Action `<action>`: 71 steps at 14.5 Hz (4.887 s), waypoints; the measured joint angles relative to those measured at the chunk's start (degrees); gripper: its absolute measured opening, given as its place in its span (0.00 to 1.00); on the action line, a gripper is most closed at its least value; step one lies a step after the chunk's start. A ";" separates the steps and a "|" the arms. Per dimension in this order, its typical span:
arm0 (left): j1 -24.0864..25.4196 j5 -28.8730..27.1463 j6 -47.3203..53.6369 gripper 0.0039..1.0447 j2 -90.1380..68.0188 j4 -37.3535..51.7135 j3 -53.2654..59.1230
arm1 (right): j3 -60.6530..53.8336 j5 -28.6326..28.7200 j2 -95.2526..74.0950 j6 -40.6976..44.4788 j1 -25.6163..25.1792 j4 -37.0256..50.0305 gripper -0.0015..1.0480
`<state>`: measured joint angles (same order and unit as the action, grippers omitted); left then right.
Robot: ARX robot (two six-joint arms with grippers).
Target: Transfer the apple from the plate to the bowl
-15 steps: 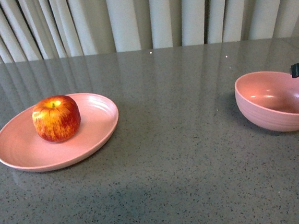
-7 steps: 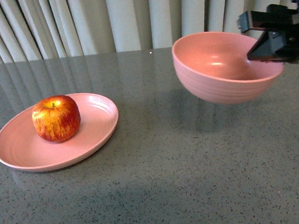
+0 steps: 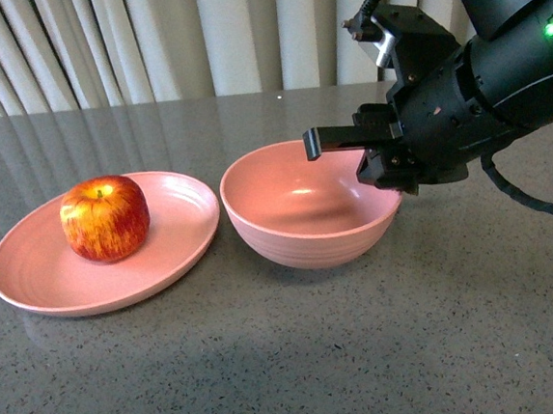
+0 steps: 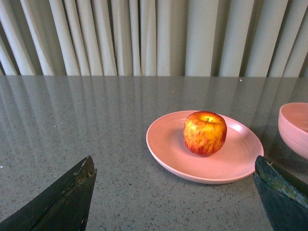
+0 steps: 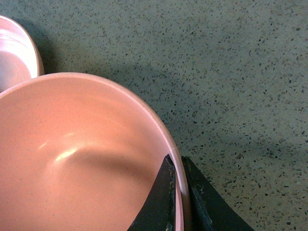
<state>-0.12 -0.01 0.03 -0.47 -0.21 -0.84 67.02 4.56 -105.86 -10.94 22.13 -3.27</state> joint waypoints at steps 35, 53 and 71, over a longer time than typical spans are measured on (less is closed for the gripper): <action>0.00 0.00 0.00 0.94 0.00 0.00 0.00 | -61.48 -4.52 92.96 10.14 -22.14 10.86 0.02; 0.00 0.00 0.00 0.94 0.00 0.00 0.00 | -66.29 -4.55 105.61 10.60 -22.14 3.02 0.37; -7.61 -12.24 0.50 0.94 -8.98 -13.77 -6.36 | -66.29 -4.55 105.61 10.60 -22.14 3.04 0.94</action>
<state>-7.73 -12.25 0.54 -9.45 -13.98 -7.20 0.73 0.01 -0.25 -0.34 -0.01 -0.23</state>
